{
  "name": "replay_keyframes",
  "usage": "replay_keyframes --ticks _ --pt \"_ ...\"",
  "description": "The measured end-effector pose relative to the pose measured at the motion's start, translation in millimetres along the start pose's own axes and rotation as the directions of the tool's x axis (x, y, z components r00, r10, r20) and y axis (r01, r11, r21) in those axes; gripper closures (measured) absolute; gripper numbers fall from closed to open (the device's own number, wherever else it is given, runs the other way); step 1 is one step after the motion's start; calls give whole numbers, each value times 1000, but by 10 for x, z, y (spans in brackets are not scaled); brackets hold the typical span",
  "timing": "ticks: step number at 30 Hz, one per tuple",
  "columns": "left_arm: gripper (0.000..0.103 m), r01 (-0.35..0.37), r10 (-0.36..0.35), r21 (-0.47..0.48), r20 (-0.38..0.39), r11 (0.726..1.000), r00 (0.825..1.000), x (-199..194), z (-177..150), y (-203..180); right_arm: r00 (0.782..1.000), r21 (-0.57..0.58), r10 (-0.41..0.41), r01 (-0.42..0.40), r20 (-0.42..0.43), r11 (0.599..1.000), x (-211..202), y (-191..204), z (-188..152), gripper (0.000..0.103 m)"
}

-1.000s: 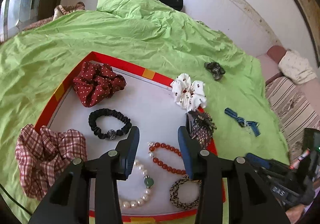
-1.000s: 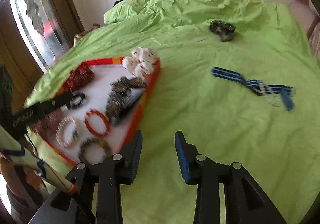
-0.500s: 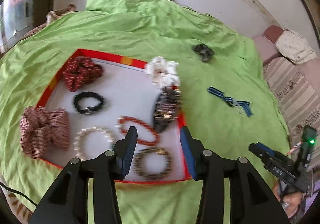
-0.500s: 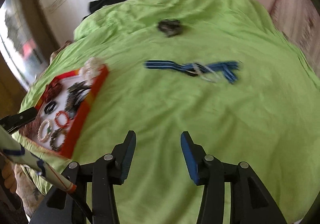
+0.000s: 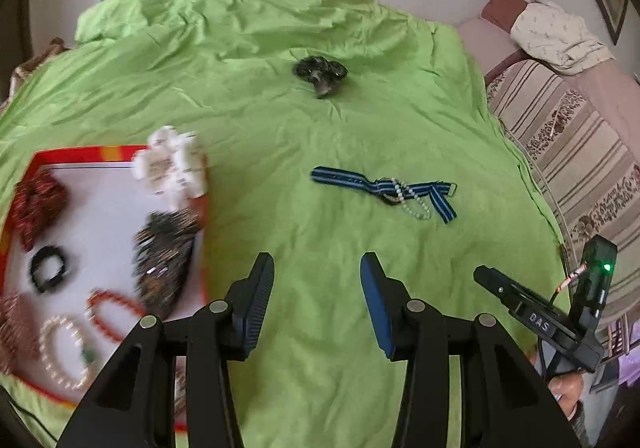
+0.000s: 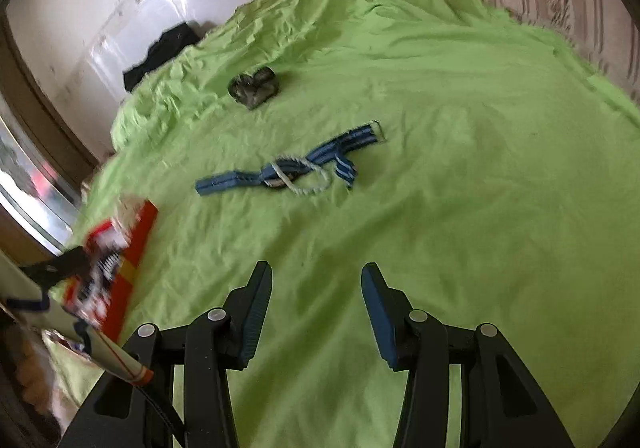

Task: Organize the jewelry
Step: 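Move both grippers back to the blue striped watch strap, then grasp the blue striped watch strap with left gripper while right grasps white bead bracelet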

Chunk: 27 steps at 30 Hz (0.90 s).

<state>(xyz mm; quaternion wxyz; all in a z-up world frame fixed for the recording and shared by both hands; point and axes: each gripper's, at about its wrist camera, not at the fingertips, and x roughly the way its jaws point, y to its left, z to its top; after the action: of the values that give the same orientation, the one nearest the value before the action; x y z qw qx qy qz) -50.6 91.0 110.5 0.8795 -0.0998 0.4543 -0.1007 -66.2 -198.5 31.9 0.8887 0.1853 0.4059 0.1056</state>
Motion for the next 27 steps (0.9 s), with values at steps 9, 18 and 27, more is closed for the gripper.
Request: replay_keyframes --ticks 9,18,27 --pt "59 -30 27 -35 -85 999 996 905 513 -86 999 50 30 -28 -23 998 533 -13 335 52" --pt "57 1 1 12 -116 1000 993 1563 877 -212 999 82 29 -28 -22 996 813 -113 460 52" --pt "52 66 -44 122 -176 990 983 1806 781 -368 998 88 59 -56 -31 995 1021 -183 509 92"
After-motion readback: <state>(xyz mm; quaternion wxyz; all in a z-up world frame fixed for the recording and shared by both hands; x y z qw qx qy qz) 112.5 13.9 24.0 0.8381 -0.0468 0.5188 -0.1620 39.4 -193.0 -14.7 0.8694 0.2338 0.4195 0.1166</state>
